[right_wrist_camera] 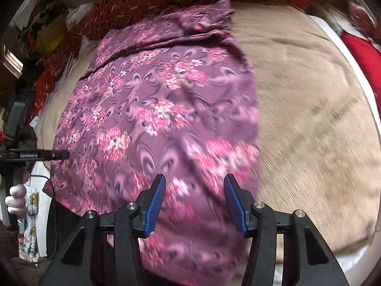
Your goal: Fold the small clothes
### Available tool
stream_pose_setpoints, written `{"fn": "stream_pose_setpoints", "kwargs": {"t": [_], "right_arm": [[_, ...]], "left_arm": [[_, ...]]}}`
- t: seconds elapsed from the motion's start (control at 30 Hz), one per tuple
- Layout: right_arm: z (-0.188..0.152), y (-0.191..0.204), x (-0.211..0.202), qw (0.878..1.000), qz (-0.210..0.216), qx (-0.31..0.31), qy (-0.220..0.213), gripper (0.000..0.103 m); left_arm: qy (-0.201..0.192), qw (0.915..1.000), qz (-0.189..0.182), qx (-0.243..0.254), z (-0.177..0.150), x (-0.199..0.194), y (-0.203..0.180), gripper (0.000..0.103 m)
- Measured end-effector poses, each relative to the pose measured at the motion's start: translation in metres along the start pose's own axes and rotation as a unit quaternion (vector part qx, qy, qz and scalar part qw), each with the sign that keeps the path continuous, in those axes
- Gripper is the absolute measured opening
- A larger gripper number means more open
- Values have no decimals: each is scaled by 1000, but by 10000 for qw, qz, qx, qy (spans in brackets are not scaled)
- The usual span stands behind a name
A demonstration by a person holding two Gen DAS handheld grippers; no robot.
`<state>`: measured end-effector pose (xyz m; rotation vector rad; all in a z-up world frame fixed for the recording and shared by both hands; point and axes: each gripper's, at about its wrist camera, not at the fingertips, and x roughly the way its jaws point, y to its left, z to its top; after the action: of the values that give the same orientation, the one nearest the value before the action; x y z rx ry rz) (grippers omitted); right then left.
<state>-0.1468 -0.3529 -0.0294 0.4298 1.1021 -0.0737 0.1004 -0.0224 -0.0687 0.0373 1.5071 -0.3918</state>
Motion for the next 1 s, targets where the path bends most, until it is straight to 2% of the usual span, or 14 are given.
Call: {"fn": "stream_pose_setpoints", "kwargs": {"t": [0.3,0.4,0.6,0.7,0.73,0.83,0.87,0.9,0.93,0.97,1.0], "right_arm": [[-49,-40,-10,9978,142,649,-36,62],[-65,-59,-3,9912,608,1174,99,63],[-80,-62,9,9746,1535,1609,244,65],[-83,-56,20,9689,1803,1650,392,65],[-83,-53,23,9680,1843,1649,421,65],[-81,-46,32,9648,2003,1644,441,65],[-80,-44,32,9644,2044,1621,426,62],[-79,-42,32,9647,2073,1570,409,55],[-78,-41,31,9648,2104,1527,395,48],[-78,-38,29,9647,2176,1439,371,27],[-77,-36,26,9651,2217,1353,345,12]], "left_arm": [[35,9942,-460,-970,-52,-9,108,51],[96,9926,-562,-1077,-57,-3,115,51],[106,9830,-1215,-1370,-62,0,136,51],[66,9776,-1573,-1399,-58,4,143,54],[104,9759,-1627,-1447,-58,8,144,57],[271,9699,-1793,-1627,-54,19,153,58],[305,9681,-1848,-1664,-55,23,145,57],[301,9676,-1883,-1655,-57,27,139,52],[245,9684,-1922,-1572,-57,24,135,32],[156,9700,-1943,-1449,-57,18,132,23],[63,9723,-1940,-1305,-56,11,127,8]]}}
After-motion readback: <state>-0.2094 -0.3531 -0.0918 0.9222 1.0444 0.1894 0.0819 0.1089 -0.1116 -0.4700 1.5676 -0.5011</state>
